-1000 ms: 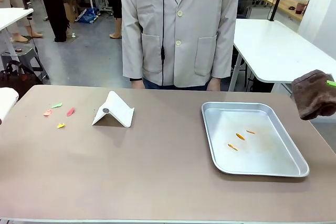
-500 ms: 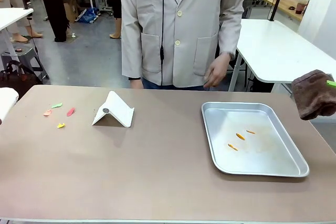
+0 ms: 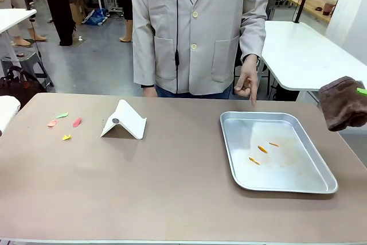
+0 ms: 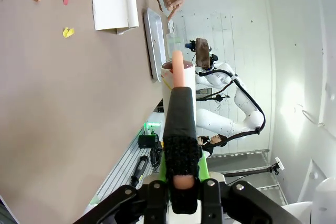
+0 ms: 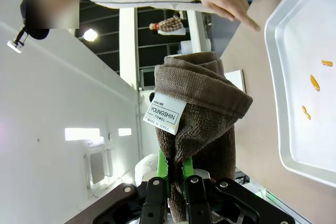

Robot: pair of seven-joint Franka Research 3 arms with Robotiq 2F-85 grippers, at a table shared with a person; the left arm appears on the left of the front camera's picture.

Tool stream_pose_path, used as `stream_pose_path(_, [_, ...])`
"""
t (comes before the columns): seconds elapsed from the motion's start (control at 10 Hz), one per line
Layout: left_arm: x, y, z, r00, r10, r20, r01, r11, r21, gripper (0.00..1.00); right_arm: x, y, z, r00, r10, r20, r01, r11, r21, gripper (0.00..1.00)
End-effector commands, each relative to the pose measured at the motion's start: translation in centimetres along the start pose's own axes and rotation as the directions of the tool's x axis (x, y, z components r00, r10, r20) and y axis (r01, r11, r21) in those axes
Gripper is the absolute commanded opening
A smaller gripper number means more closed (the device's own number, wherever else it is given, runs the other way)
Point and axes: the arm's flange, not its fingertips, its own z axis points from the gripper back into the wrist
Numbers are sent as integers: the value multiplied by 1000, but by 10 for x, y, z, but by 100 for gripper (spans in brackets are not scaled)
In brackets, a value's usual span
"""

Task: Clean the surface of the table.
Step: If a person points to the right, clean the right side of the table with your right hand, and if they point to the left, clean the left side with your left hand.

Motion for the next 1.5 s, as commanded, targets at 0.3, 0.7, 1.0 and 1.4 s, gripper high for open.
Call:
stream_pose_path(0.3, [-3,-2,0,1000,-9,-10,9,1000,2,11,-2,2,1,1000,7,-12,-7,1000,7,0])
stream_pose_path(0.7, [-3,-2,0,1000,-9,-10,9,1000,2,11,0,0,0,1000,0,0,0,1000,0,12])
stream_pose_path(1.0, [-3,-2,0,1000,-9,-10,9,1000,2,11,-10,19,-46,962,271,21,-252,919,-303,12])
stream_pose_path(1.4, [-3,-2,0,1000,-9,-10,9,1000,2,11,-6,22,-116,818,518,-253,-527,495,-691,12])
